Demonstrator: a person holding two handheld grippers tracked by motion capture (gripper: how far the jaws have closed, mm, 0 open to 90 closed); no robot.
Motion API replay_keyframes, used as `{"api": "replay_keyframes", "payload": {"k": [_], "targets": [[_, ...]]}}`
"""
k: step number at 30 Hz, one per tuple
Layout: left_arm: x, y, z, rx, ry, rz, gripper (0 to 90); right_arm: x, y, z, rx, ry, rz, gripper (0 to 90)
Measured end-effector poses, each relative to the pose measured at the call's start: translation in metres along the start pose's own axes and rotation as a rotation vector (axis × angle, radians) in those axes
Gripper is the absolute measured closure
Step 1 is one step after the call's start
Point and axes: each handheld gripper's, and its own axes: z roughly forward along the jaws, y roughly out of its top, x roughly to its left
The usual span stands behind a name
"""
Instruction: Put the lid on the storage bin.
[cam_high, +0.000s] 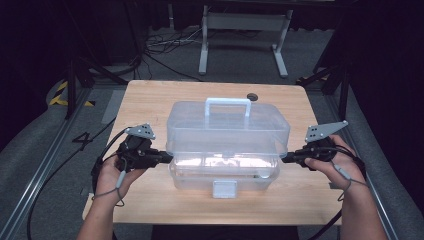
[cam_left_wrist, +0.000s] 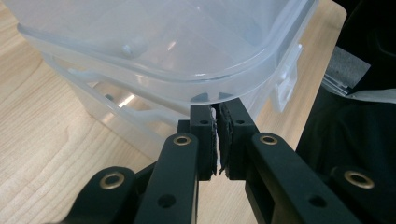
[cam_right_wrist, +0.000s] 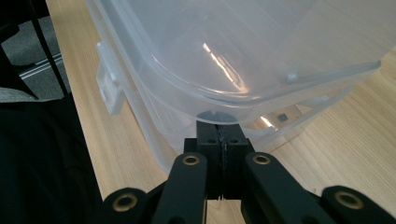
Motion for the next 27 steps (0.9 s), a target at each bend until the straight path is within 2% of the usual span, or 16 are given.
{"api": "replay_keyframes", "payload": {"k": [9, 23, 27], "targets": [[0.001, -0.001, 0.005, 0.048, -0.018, -0.002, 85.0, 0.001, -0.001, 0.003, 0.047, -0.005, -0.011, 88.7], [0.001, -0.002, 0.008, 0.096, -0.025, 0.000, 85.2, 0.001, -0.003, 0.009, 0.098, 0.020, -0.010, 88.4], [0.001, -0.002, 0.011, 0.127, -0.032, 0.004, 85.0, 0.001, -0.003, 0.010, 0.114, 0.022, -0.013, 88.2]]}}
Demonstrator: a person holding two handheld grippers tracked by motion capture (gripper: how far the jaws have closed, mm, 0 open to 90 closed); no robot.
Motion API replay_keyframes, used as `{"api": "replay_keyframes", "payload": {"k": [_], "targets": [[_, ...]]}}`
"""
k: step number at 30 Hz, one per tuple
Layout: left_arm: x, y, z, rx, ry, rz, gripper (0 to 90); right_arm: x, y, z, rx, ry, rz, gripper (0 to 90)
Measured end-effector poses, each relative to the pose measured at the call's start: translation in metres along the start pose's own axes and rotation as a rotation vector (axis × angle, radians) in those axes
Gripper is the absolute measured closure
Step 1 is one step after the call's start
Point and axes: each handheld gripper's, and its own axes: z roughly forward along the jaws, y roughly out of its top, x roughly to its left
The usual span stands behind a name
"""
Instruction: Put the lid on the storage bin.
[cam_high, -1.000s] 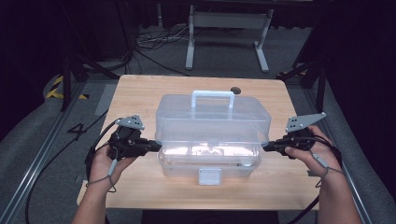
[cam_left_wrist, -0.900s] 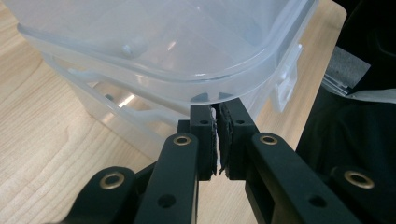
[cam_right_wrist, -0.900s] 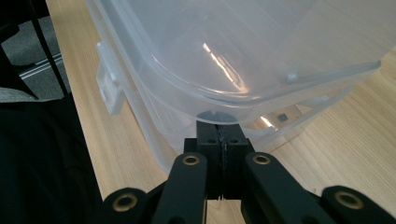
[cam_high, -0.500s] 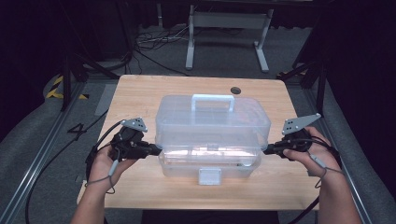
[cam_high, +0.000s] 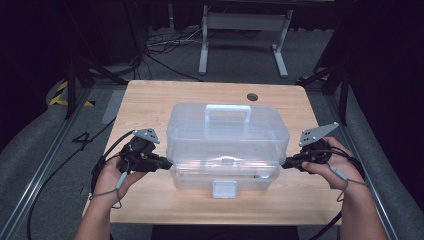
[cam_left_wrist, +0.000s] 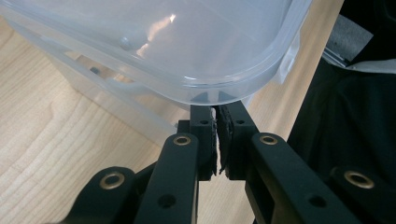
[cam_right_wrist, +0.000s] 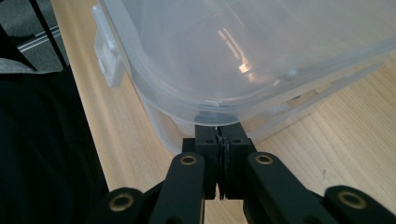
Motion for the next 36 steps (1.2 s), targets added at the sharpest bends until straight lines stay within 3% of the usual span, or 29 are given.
{"api": "replay_keyframes", "payload": {"k": [36], "targets": [[0.000, -0.002, 0.018, 0.150, -0.041, 0.012, 82.9, 0.000, -0.004, 0.014, 0.129, 0.034, -0.008, 84.0]]}}
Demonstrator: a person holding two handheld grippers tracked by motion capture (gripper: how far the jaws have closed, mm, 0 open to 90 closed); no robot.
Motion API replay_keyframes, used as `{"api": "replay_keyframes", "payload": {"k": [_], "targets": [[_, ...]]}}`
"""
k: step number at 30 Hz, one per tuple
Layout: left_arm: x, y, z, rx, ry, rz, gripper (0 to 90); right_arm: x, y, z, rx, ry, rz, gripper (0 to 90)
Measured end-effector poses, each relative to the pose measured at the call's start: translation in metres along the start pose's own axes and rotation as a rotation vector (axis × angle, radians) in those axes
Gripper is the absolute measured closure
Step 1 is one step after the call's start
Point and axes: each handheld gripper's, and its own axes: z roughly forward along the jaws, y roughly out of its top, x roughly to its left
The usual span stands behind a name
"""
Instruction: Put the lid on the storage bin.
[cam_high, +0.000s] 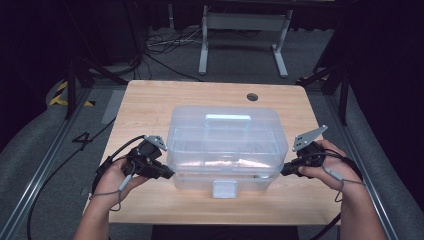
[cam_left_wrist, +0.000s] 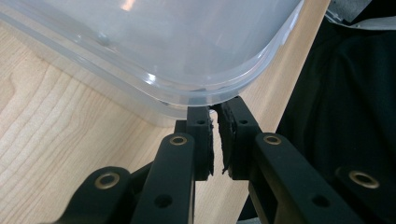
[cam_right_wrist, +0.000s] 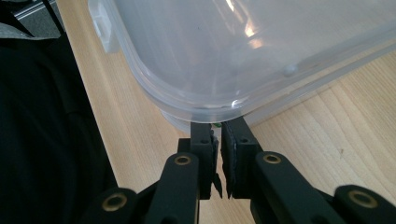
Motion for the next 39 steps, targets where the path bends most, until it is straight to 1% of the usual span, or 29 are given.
{"api": "replay_keyframes", "payload": {"k": [17, 21, 29, 39], "targets": [[0.0002, -0.0016, 0.0007, 0.029, -0.013, -0.001, 82.9, 0.0005, -0.0008, 0.0026, 0.034, 0.012, -0.004, 84.0], [0.0013, -0.0028, 0.0003, 0.031, -0.023, 0.000, 83.0, 0.0009, -0.0011, 0.0026, 0.044, 0.015, -0.007, 84.1], [0.0013, -0.0034, 0.0000, 0.029, -0.028, 0.000, 82.9, 0.0005, -0.0015, 0.0024, 0.044, 0.021, -0.008, 84.1], [0.0014, -0.0039, -0.0002, 0.040, -0.038, 0.007, 82.9, 0.0006, -0.0024, 0.0020, 0.050, 0.031, -0.011, 84.1]]}}
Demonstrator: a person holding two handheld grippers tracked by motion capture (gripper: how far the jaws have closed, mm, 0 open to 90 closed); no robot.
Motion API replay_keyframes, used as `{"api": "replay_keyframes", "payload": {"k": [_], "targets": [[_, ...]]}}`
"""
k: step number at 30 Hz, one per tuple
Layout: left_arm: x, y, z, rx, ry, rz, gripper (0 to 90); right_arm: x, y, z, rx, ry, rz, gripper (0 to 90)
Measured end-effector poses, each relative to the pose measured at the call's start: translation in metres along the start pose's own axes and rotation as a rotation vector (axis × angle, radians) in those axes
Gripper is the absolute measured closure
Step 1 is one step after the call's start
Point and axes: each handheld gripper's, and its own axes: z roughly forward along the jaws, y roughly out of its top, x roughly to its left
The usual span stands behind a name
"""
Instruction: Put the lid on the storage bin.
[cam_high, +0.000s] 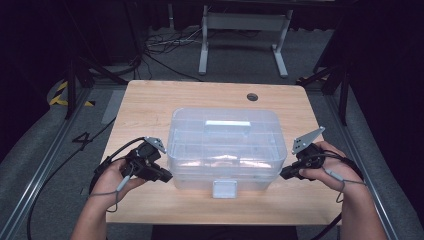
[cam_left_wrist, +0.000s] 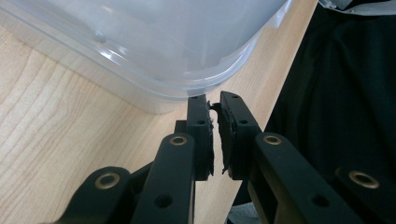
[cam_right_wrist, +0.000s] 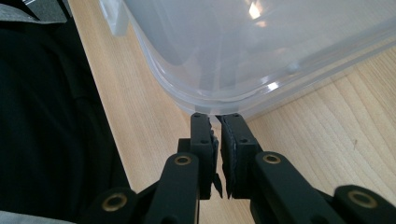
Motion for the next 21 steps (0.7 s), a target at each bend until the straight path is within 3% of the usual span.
{"api": "replay_keyframes", "payload": {"k": [21], "targets": [[-0.0015, -0.0012, 0.0006, 0.001, -0.012, 0.001, 80.3, -0.0018, -0.0025, 0.0018, 0.012, 0.020, 0.015, 81.8]]}}
